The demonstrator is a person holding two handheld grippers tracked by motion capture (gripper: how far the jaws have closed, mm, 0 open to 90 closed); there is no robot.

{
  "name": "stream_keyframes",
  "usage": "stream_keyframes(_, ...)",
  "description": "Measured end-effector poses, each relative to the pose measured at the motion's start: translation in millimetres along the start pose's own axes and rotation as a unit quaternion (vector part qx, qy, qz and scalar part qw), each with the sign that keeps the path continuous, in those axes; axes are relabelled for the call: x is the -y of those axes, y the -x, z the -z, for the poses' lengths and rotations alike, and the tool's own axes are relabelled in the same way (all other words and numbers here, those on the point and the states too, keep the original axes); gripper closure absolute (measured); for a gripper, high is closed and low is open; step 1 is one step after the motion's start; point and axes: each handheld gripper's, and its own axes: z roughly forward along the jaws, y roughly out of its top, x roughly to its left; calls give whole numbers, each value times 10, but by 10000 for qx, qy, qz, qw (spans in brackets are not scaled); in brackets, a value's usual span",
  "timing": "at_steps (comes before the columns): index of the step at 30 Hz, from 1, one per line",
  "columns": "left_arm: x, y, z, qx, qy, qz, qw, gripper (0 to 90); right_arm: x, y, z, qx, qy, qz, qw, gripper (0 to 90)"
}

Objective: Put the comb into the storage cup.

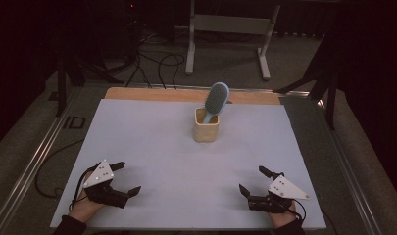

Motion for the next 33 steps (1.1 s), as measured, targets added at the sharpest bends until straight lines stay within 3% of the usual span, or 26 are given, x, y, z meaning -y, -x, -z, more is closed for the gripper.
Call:
stream_keyframes(14,210,23,188,-296,-53,169,9994,0,2,4,4,-4,2,2,10000,94)
stream_keyframes(24,344,26,253,-554,-100,347,9978,0,8,11,3,-5,-5,27,10000,94)
stream_keyframes(33,392,-28,232,-611,-202,473,9968,0,12,6,2,-43,5,34,10000,94)
